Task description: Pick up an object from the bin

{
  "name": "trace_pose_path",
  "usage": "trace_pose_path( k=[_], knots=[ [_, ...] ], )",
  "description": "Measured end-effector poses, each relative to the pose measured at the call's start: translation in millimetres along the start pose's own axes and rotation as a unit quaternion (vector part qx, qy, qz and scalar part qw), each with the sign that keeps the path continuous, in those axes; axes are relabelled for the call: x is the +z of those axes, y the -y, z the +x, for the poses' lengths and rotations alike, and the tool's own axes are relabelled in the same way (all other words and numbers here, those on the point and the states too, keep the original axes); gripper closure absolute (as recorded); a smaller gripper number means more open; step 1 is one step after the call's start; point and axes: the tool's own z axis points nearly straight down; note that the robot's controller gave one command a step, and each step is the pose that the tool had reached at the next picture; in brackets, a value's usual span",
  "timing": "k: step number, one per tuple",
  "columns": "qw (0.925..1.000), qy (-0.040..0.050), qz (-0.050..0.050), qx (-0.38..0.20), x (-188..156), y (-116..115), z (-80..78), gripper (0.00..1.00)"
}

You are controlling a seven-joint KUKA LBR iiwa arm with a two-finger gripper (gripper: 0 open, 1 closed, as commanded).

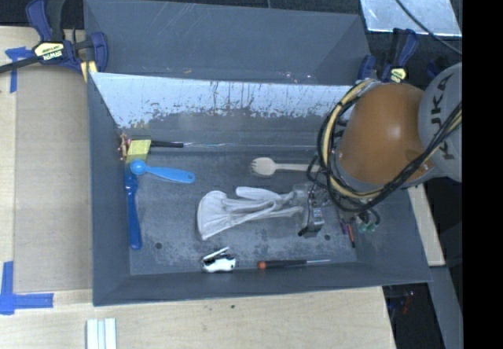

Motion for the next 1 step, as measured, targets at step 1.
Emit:
trace_pose_path(
  k=[1],
  knots=[
    [1.0,-0.0009,0.0,-0.001,-17.6,0.1,0.3,1.0]
  ],
)
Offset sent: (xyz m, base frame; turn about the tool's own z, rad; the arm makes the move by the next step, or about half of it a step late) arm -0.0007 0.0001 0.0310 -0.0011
